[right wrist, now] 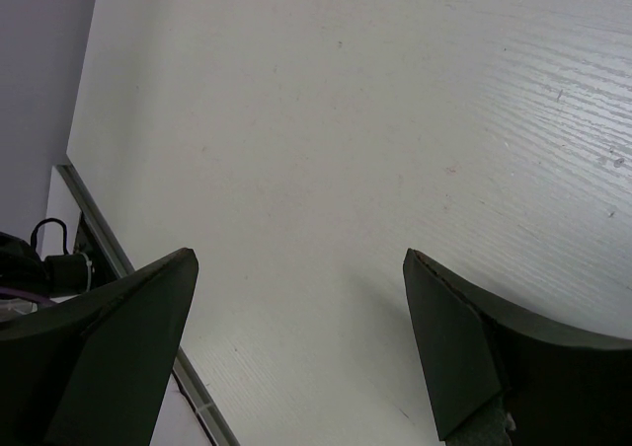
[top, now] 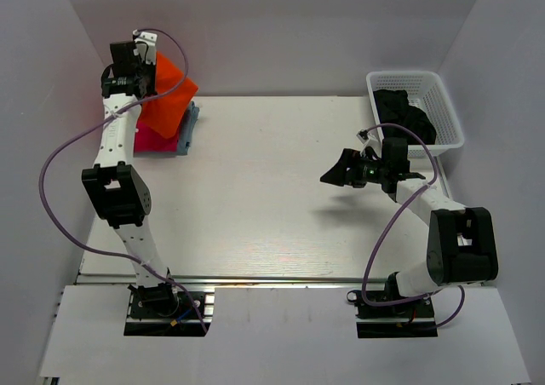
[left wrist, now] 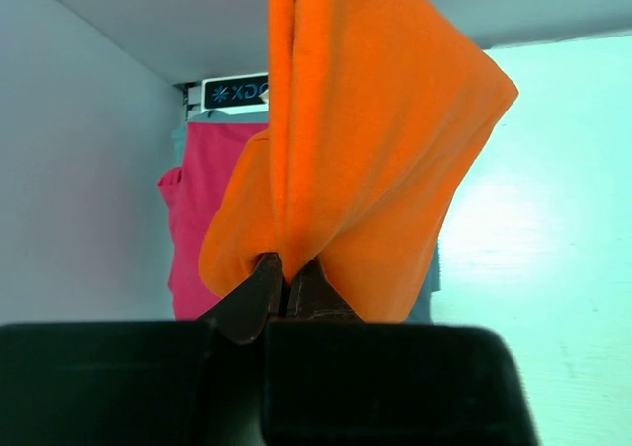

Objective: Fold and stack the t-shirts
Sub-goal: Put the neatly folded tshirt into the corner of the board with the left arm

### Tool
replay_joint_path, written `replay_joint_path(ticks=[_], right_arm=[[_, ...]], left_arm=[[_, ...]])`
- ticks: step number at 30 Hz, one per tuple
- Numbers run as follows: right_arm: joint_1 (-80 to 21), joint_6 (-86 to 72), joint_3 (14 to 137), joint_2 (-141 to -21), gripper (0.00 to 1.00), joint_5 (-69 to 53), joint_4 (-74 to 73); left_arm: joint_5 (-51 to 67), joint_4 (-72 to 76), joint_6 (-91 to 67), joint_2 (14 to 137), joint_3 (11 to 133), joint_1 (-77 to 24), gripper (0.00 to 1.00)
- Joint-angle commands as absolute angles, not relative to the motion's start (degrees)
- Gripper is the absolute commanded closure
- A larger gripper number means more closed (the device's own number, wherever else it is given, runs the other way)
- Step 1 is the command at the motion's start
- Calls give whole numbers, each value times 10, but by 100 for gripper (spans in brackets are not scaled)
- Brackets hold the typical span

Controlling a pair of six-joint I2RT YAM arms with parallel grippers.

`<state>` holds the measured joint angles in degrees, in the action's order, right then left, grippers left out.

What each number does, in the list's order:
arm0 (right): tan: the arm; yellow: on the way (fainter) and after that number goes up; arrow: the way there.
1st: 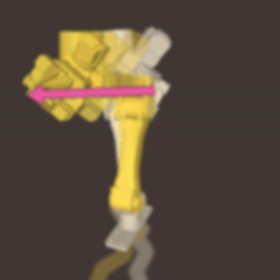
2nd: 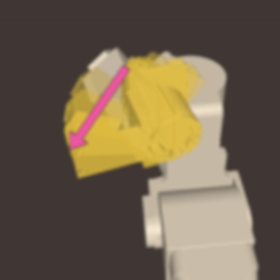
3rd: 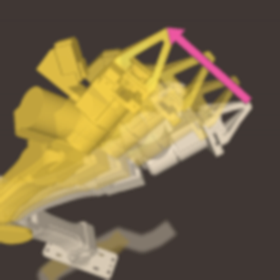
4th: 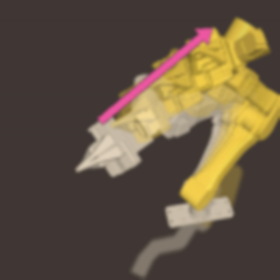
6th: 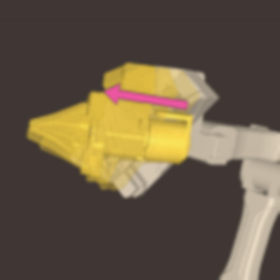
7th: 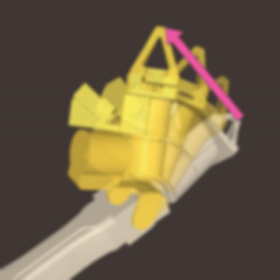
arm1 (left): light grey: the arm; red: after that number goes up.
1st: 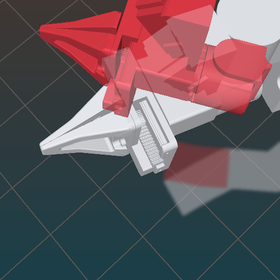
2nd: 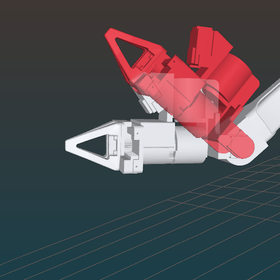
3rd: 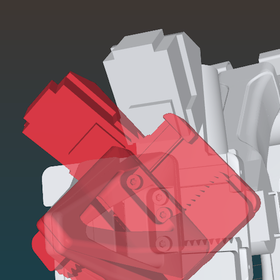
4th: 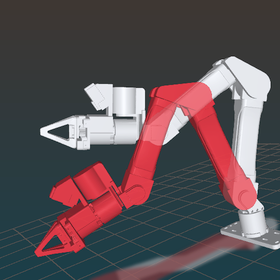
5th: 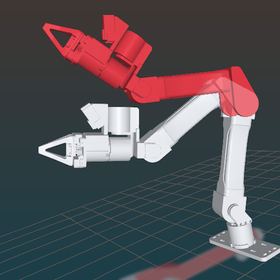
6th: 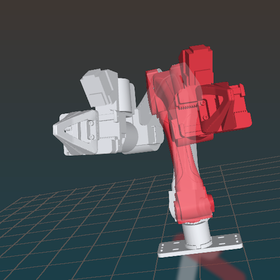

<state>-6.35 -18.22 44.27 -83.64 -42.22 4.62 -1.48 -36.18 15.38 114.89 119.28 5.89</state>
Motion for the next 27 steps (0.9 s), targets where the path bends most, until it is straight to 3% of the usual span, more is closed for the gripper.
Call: replay_joint_path(ticks=[1,7,16,27], right_arm=[[-62,-185,453,-834,10,-440,73],[-62,-187,447,-839,10,-443,76],[-62,-188,459,-854,10,-447,70],[-62,-190,468,-861,10,-439,68]], left_arm=[[27,-355,131,1089,1220,57,100],[34,-355,117,1094,1226,57,100],[-5,-327,112,1102,1127,62,100],[-146,-344,100,1181,1174,80,100]])
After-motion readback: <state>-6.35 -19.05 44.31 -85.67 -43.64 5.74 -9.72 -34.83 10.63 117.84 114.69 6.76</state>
